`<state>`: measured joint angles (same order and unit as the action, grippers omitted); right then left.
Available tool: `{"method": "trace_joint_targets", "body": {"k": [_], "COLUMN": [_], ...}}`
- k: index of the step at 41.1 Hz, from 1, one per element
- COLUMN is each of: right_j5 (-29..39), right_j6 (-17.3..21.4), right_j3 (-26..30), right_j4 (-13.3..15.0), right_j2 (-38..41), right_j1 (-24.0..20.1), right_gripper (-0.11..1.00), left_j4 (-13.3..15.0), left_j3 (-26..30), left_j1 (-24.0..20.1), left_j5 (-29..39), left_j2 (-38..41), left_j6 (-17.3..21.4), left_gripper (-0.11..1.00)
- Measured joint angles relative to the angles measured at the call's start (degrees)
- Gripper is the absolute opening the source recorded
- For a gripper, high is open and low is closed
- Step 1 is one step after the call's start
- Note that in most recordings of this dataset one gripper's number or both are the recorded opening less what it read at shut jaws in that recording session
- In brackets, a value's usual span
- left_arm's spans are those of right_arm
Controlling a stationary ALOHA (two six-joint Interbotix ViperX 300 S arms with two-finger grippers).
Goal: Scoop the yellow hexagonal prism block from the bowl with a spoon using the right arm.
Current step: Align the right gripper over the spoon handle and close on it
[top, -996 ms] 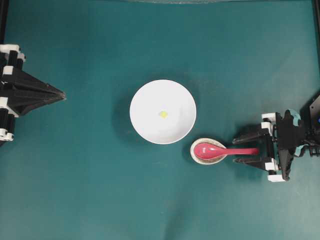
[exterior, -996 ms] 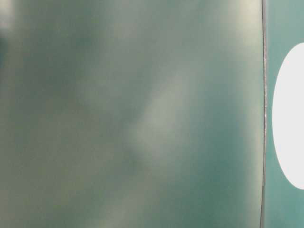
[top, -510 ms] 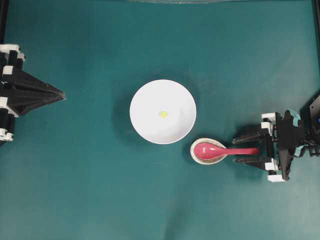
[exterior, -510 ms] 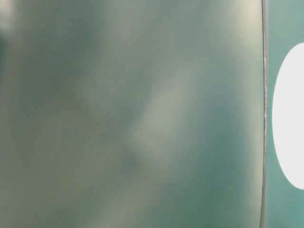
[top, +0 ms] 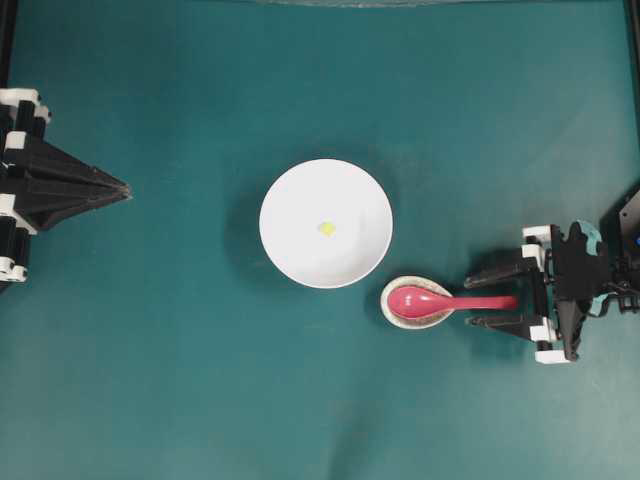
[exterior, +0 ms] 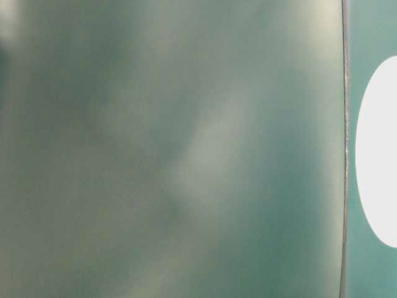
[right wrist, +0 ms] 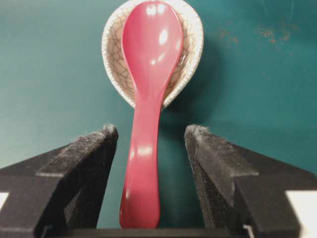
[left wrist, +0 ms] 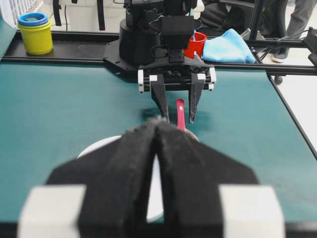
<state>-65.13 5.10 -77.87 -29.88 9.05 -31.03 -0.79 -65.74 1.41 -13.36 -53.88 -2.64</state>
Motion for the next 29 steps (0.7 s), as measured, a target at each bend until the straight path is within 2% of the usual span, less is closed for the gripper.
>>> {"method": "trace_joint_targets", "body": {"k": [29], "right_j5": [-0.8], "right_j6": [-0.1], "right_j3": [0.4], "right_j4": [-0.1], "right_j2": [0.0], "right_j1": [0.0], "right_gripper": [0.61], "left_j4": [0.0], "left_j3": [0.0], "left_j1": [0.0], "left_j5": [0.0], "left_j2": [0.0], "left_j6": [0.0], "left_gripper": [0.03]}}
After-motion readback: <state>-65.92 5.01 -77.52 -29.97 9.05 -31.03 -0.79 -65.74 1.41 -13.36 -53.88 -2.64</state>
